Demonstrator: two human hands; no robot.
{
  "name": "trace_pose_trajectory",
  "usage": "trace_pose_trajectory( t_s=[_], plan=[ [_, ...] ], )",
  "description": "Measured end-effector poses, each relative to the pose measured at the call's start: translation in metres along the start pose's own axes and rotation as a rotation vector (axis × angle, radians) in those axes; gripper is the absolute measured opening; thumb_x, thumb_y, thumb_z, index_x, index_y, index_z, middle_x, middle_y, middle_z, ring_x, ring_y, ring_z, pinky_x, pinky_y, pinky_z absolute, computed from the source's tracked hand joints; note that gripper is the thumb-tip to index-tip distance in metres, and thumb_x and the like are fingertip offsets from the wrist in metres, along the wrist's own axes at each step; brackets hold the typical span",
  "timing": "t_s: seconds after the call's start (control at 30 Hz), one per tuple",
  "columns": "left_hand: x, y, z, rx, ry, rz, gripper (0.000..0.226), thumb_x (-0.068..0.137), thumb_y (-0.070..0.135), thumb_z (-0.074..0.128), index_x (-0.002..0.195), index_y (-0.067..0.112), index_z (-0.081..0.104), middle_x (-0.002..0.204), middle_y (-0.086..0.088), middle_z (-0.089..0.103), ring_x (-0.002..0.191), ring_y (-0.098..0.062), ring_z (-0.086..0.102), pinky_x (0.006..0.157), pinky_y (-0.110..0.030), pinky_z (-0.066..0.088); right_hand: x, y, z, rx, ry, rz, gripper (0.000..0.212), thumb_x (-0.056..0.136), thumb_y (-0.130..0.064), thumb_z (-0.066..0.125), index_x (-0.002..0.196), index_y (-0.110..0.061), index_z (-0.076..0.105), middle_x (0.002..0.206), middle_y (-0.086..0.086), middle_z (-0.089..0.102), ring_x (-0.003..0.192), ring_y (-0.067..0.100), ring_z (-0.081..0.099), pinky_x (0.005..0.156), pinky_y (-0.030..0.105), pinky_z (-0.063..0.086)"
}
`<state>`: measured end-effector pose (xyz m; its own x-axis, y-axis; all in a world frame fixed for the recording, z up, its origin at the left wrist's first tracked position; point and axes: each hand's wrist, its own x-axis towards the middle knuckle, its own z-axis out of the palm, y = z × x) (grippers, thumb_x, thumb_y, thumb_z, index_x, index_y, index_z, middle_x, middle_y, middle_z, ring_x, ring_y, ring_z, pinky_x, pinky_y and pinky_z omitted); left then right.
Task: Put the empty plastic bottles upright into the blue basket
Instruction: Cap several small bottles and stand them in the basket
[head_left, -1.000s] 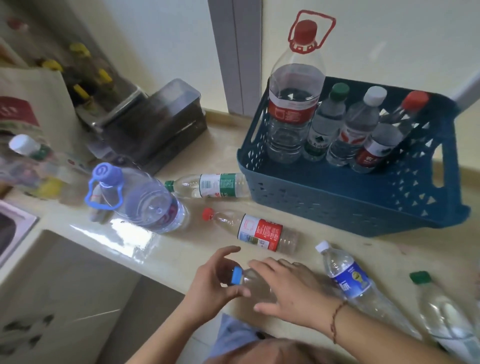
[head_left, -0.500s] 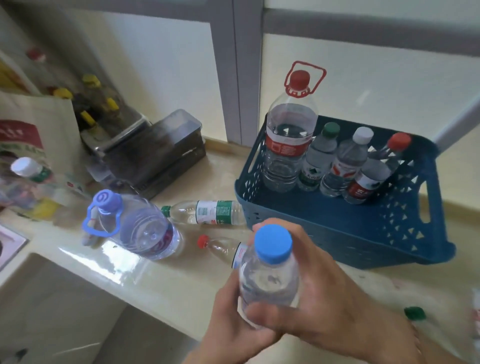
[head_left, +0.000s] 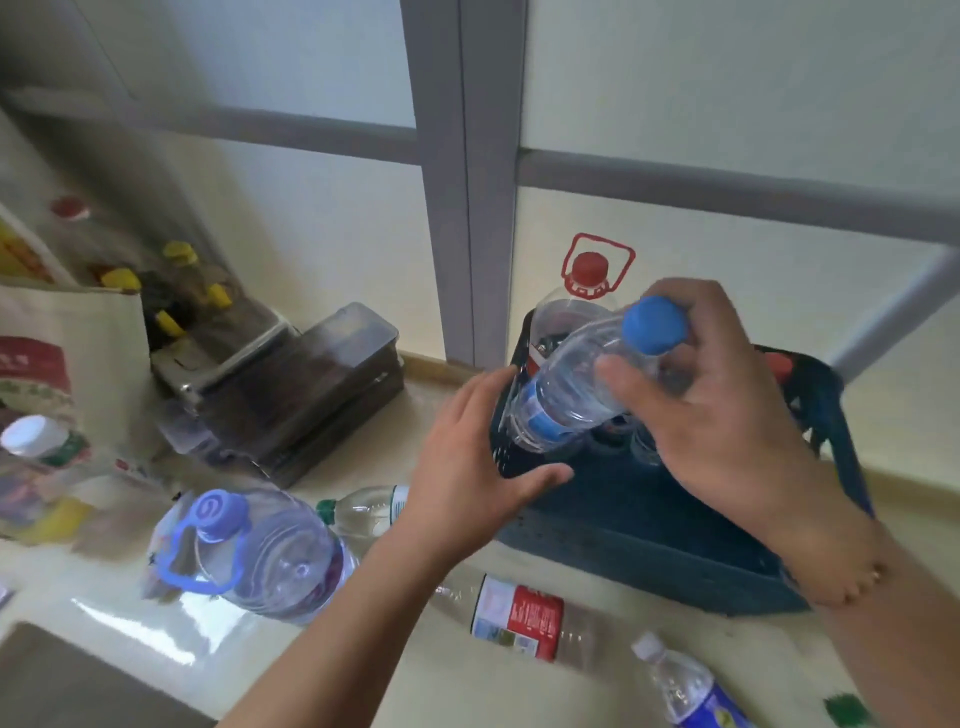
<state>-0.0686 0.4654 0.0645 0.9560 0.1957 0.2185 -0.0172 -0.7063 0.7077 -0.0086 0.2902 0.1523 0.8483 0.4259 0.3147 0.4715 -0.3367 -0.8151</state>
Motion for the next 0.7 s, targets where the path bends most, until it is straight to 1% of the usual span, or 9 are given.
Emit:
trace_pose_trajectory(
  t_s=[0.07,0.13,0.2,0.33,0.4,0.5,0.57,0.63,0.7],
  plan=[
    [0.0,-0.017,0.004,-0.037,-0.031,-0.033,0.093,0.07,0.051,0.083,0.146,0.034,0.033,0.149,0.013,0.04,0.125,0.004,0.036,0.108,-0.024,0.035,0.01,0.021,0.019,-0.087,-0.04,0.079,0.035,0.087,-0.034,0.065,0.114,-0.032,0.042,0.102,-0.015,0.053,0.089,0.008,0.059,0.074,0.019,0.047],
    [-0.001,-0.031,0.009,-0.096,-0.067,-0.072,0.093,0.07,0.05,0.084,0.146,0.036,0.033,0.149,0.015,0.039,0.122,0.006,0.034,0.103,-0.021,0.033,0.018,0.042,0.037,-0.115,-0.107,0.168,0.034,0.088,-0.03,0.066,0.114,-0.03,0.045,0.108,-0.011,0.056,0.098,0.011,0.059,0.085,0.027,0.051],
    [-0.003,-0.042,0.011,-0.151,-0.103,-0.107,0.096,0.069,0.052,0.084,0.147,0.039,0.03,0.151,0.017,0.035,0.126,0.005,0.035,0.103,-0.021,0.034,0.024,0.062,0.053,-0.142,-0.172,0.206,0.032,0.088,-0.028,0.067,0.114,-0.028,0.048,0.11,-0.008,0.058,0.101,0.013,0.058,0.091,0.034,0.052],
    [-0.01,-0.06,0.014,-0.225,-0.171,-0.099,0.105,0.061,0.067,0.079,0.147,0.043,0.025,0.154,0.022,0.027,0.136,0.0,0.035,0.109,-0.025,0.037,0.028,0.089,0.075,-0.182,-0.244,0.183,0.03,0.087,-0.023,0.071,0.11,-0.026,0.052,0.101,-0.011,0.06,0.095,0.01,0.059,0.085,0.029,0.048],
    [-0.017,-0.067,0.016,-0.239,-0.185,-0.092,0.107,0.061,0.066,0.081,0.148,0.043,0.024,0.152,0.027,0.024,0.139,0.001,0.033,0.112,-0.027,0.036,0.027,0.094,0.082,-0.206,-0.27,0.204,0.033,0.086,-0.021,0.072,0.113,-0.026,0.054,0.104,-0.009,0.061,0.095,0.012,0.059,0.083,0.025,0.043],
    [-0.033,-0.074,0.019,-0.198,-0.139,-0.036,0.105,0.066,0.062,0.081,0.15,0.041,0.022,0.154,0.033,0.012,0.143,0.012,0.017,0.113,-0.014,0.021,0.029,0.098,0.088,-0.221,-0.261,0.254,0.037,0.085,-0.015,0.073,0.114,-0.029,0.056,0.112,-0.005,0.062,0.102,0.014,0.057,0.087,0.024,0.038],
    [-0.05,-0.08,0.019,-0.142,-0.114,0.008,0.102,0.071,0.061,0.079,0.152,0.036,0.023,0.16,0.025,0.011,0.147,0.007,0.012,0.114,-0.013,0.018,0.031,0.099,0.09,-0.233,-0.255,0.251,0.038,0.085,-0.014,0.073,0.115,-0.03,0.056,0.111,-0.003,0.063,0.097,0.014,0.058,0.085,0.022,0.038],
    [-0.074,-0.089,0.022,-0.099,-0.086,0.089,0.095,0.075,0.056,0.078,0.152,0.027,0.03,0.163,0.011,0.019,0.15,-0.006,0.019,0.118,-0.02,0.023,0.032,0.097,0.09,-0.334,-0.263,0.22,0.041,0.085,-0.022,0.074,0.122,-0.023,0.058,0.1,-0.002,0.064,0.078,0.008,0.057,0.073,0.018,0.04],
    [-0.103,-0.105,0.025,-0.091,-0.051,0.152,0.087,0.078,0.051,0.079,0.148,0.021,0.037,0.16,0.002,0.03,0.147,-0.015,0.031,0.117,-0.025,0.031,0.032,0.095,0.089,-0.587,-0.252,0.123,0.051,0.083,-0.035,0.073,0.129,-0.018,0.057,0.099,-0.001,0.066,0.073,0.017,0.062,0.068,0.029,0.051]
  ],
)
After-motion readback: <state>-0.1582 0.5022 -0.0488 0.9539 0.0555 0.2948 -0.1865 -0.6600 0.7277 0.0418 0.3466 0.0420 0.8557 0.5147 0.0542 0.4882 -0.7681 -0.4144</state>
